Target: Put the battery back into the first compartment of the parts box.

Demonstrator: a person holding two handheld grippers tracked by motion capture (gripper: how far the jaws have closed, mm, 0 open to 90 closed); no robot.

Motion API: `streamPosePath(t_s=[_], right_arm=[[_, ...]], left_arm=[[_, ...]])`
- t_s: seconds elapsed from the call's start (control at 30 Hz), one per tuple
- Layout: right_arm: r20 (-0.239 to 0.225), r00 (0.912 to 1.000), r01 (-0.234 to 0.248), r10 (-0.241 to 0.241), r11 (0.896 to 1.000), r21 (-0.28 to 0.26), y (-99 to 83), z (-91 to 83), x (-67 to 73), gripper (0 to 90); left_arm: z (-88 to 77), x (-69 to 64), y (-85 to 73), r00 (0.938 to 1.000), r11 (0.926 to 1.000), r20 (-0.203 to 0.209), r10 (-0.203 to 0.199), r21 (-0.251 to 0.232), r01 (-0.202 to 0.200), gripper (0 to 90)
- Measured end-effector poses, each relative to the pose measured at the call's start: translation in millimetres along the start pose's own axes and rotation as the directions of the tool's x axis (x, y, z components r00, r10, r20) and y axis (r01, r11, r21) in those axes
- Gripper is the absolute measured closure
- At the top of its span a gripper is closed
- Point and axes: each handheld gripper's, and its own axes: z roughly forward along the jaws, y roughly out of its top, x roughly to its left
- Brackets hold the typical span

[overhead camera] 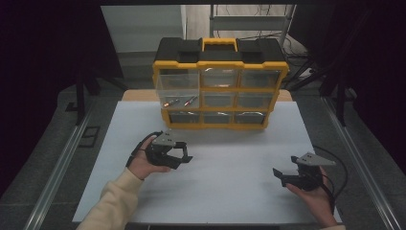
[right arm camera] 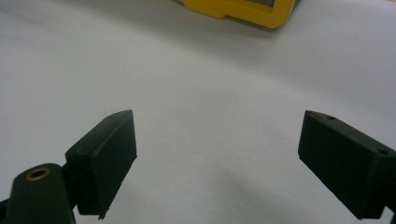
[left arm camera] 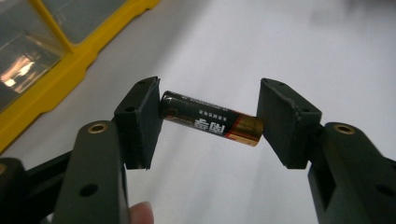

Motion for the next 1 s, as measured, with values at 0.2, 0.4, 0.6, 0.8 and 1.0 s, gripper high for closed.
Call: streamPosePath(t_s=[0.2,0.4,0.6,0.8,1.0], right_arm=[[0.0,1.0,0.001,-0.001,1.0,0.0,0.1,0.0,0.2,11.9],[0.001,1.0,0.001,-0.001,1.0,0.001,0.1,0.2,0.2,12.0],[0.001,1.0,0.002,-0.002,1.0,0.003,0.1,0.4,0.1,12.0],[0.002,1.0,0.001,-0.001,1.0,0.003,0.0,0.3,0.1,12.0],[0.004,1.0,0.001,-0.001,1.0,0.003,0.1,0.5,0.4,12.0]], left_arm=[[-9.8,2.6,2.4,0.9993,0.9986,-0.019,-0.034,-0.042,0.033,41.7],[-19.7,1.6,6.9,0.9991,0.9968,-0.031,-0.03,-0.075,0.028,41.7],[-37.2,-1.8,14.2,0.9986,0.989,-0.042,-0.033,-0.146,0.027,41.7],[-48.9,-6.7,20.9,0.998,0.9791,-0.052,-0.036,-0.202,0.024,41.7],[-55.2,-12.3,26.7,0.9977,0.9715,-0.058,-0.034,-0.236,0.02,41.7]])
